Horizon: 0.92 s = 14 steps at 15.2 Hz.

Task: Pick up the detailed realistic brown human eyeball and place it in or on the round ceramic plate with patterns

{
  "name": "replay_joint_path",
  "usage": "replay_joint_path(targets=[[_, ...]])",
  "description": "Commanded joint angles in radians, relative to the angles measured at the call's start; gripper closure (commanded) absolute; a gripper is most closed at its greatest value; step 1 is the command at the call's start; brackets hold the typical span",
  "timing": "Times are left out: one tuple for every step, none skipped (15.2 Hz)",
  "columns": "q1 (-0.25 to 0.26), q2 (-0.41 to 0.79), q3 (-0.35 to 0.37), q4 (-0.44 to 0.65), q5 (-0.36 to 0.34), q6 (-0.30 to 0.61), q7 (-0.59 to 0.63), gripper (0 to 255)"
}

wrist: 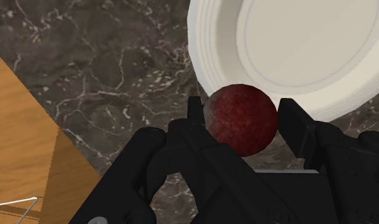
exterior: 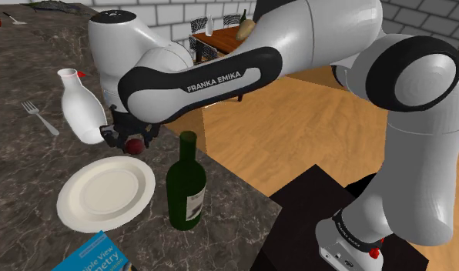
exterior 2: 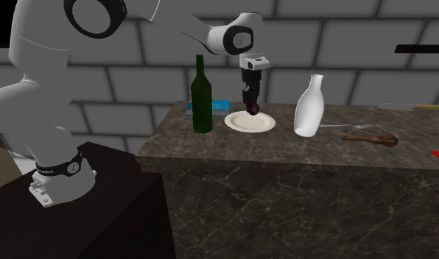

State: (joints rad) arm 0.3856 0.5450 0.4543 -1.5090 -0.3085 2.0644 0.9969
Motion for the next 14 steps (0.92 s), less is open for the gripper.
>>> replay_joint_path(targets=[[0.045, 0.043, -0.002, 0.064, -0.016, -0.026, 0.035, 255], [0.069, 0.065, -0.002, 0.101, -0.024, -0.043, 0.051, 255], [0.093, 0.088, -0.003, 0.139, -0.031, -0.060, 0.067, 255], [0.119, 0.112, -0.005, 0.181, -0.039, -0.079, 0.082, 255], [0.145, 0.138, -0.007, 0.226, -0.045, -0.099, 0.096, 255], [0.172, 0.166, -0.009, 0.274, -0.053, -0.120, 0.109, 255], [0.196, 0.191, -0.012, 0.318, -0.058, -0.139, 0.119, 255], [0.195, 0.194, -0.013, 0.309, -0.060, -0.128, 0.121, 255], [0.194, 0.197, -0.014, 0.300, -0.061, -0.117, 0.123, 255], [0.193, 0.200, -0.015, 0.293, -0.063, -0.106, 0.125, 255], [0.193, 0.204, -0.017, 0.285, -0.065, -0.095, 0.127, 255], [0.192, 0.208, -0.018, 0.278, -0.067, -0.084, 0.129, 255], [0.192, 0.212, -0.019, 0.271, -0.069, -0.074, 0.131, 255], [0.192, 0.216, -0.021, 0.264, -0.071, -0.063, 0.132, 255]])
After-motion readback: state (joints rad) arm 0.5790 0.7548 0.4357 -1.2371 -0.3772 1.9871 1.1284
